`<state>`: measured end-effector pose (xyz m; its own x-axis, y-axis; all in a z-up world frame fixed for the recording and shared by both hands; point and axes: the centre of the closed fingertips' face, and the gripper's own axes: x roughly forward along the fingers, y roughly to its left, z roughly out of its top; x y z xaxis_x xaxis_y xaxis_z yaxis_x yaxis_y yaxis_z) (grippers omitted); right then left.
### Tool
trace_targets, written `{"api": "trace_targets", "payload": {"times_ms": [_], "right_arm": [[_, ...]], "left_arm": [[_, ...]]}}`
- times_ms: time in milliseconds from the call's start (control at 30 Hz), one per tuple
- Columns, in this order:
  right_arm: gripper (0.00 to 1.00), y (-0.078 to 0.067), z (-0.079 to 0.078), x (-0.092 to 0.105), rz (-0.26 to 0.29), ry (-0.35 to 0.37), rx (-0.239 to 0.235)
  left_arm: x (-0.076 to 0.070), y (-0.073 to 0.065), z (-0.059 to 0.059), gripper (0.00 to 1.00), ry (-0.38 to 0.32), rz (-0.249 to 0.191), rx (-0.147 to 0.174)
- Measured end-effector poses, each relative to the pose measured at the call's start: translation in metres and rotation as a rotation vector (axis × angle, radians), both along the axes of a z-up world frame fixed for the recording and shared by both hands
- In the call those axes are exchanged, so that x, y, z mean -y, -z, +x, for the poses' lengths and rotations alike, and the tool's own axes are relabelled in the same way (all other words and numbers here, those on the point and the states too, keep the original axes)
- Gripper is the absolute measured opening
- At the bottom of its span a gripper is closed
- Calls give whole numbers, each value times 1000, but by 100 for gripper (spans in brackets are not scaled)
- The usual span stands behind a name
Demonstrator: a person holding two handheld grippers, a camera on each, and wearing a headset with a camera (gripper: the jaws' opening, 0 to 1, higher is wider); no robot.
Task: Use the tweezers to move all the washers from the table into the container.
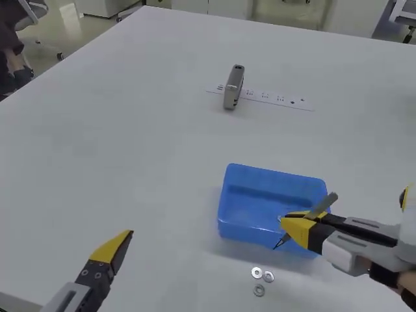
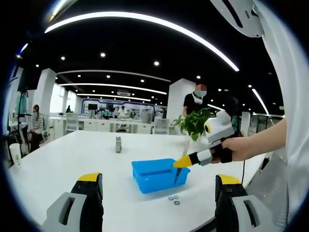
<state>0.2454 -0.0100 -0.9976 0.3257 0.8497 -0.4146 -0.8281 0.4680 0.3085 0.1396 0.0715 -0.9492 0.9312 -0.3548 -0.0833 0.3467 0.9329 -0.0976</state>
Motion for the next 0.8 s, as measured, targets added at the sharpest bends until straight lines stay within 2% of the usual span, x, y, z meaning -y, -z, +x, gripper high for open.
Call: {"api": "trace_targets", "payload": {"times_ms": [133,233,367,633,800], "right_arm": [[3,9,-6,-1,-16,-13,-14],[3,17,-10,-2,-29,-23,-28],[3,27,-12,0,-45,-31,-41],[3,30,-19,-3,-41,-52,-59],[3,34,-28,-9,-28,-71,-91]], "left_arm": [[0,0,0,99,0,0,-3],[2,0,0,94,10,-3,-4],[1,-1,1,95,5,-2,-4],[2,-1,1,94,7,-2,-7],[2,-1,0,94,6,-2,-10]]}}
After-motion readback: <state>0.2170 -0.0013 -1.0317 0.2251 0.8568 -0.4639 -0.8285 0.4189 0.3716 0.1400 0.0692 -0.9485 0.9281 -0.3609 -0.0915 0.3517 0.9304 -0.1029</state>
